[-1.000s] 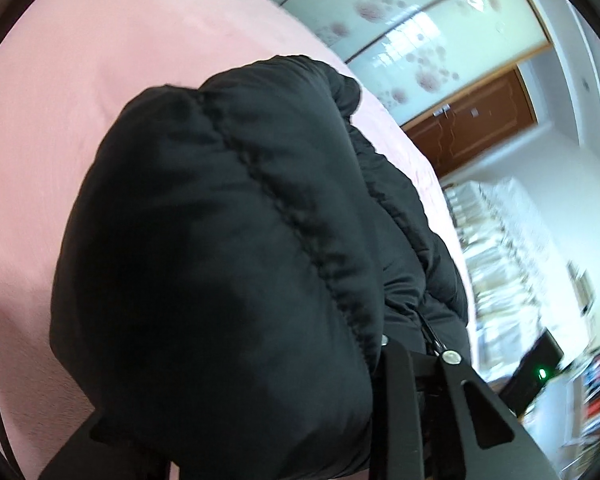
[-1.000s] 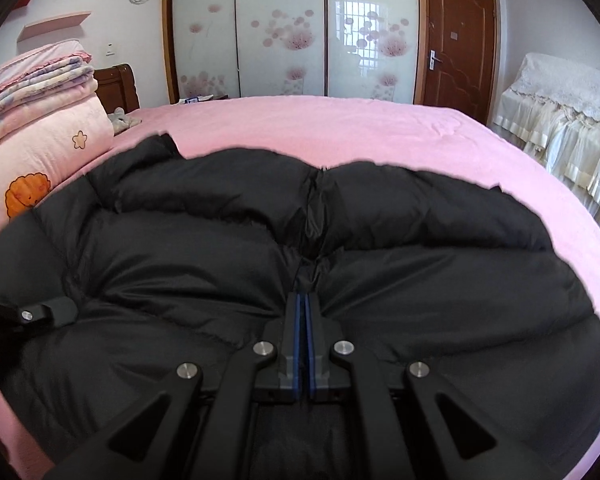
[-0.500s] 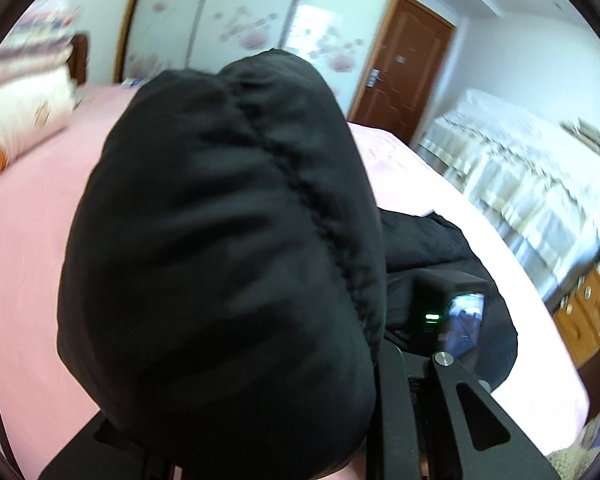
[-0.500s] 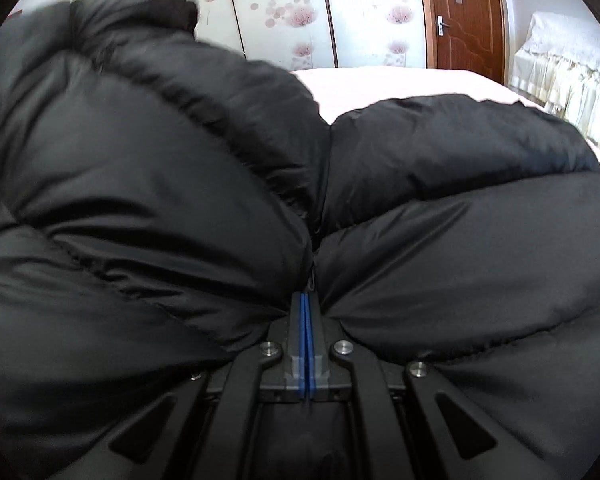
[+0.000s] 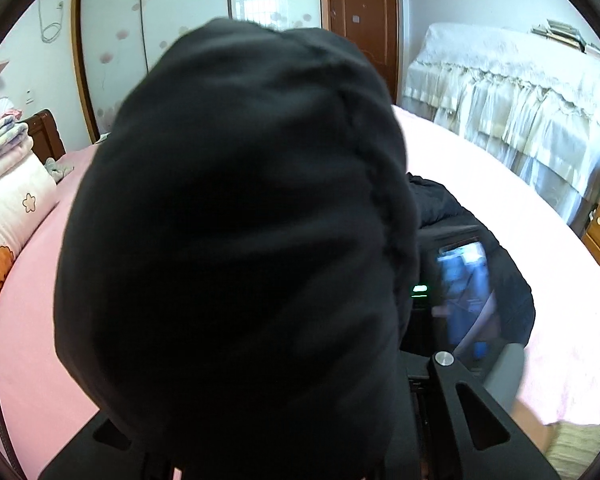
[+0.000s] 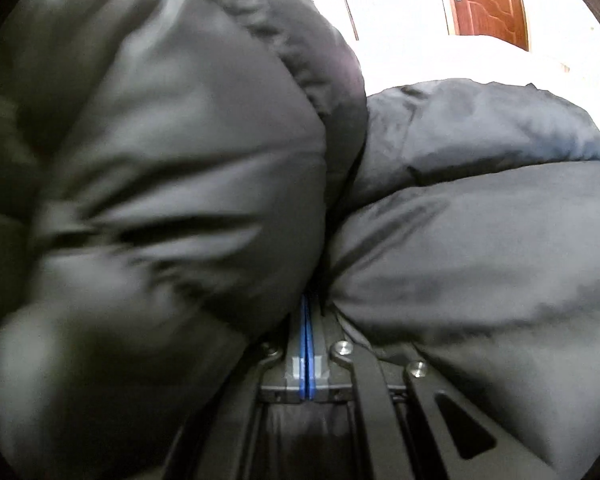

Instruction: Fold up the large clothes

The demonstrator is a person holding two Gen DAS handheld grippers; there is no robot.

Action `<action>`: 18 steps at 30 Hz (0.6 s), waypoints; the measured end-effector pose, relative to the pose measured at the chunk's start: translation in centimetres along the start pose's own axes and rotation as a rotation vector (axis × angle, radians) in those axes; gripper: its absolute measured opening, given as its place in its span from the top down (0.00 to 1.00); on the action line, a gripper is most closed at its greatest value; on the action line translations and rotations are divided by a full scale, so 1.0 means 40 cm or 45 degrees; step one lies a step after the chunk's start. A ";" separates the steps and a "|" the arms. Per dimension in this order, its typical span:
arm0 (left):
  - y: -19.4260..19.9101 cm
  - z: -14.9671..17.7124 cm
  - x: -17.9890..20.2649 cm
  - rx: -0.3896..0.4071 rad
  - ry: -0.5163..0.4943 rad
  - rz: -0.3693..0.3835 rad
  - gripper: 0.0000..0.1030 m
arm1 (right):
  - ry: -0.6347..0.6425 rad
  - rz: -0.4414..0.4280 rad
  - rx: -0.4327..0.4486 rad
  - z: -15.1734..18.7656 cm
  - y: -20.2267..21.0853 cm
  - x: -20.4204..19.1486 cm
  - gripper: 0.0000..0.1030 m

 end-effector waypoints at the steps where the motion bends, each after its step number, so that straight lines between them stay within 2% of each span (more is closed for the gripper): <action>1: 0.005 -0.001 -0.002 -0.007 0.009 0.013 0.81 | -0.019 0.004 0.000 0.003 0.022 0.011 0.99; 3: 0.003 -0.005 0.003 -0.036 -0.026 -0.014 0.81 | -0.043 0.003 0.067 -0.003 0.088 0.030 0.99; 6: 0.000 -0.007 0.004 -0.069 -0.030 -0.023 0.81 | -0.035 0.105 0.162 -0.012 0.185 0.070 0.99; 8: -0.003 -0.011 0.000 -0.083 -0.031 -0.026 0.81 | -0.057 0.146 0.187 -0.008 0.221 0.104 0.99; 11: -0.004 -0.020 0.012 -0.097 -0.045 -0.026 0.81 | -0.119 0.175 0.131 0.023 0.205 0.153 0.99; 14: -0.008 -0.025 0.030 -0.106 -0.087 -0.031 0.81 | -0.152 0.148 0.095 0.089 0.168 0.162 0.99; 18: -0.018 -0.022 0.071 -0.123 -0.186 -0.064 0.81 | -0.202 0.096 0.088 0.101 0.137 0.181 0.99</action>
Point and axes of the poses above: each gripper's, at about its wrist camera, not at the fingertips, and y roughly against the way its jaws point, x to its right, z to its underside, the point moved 9 cm from there along -y, roughly the way its jaws point, and after that the axes turned 8 degrees about -z, right-handed, at the moved point
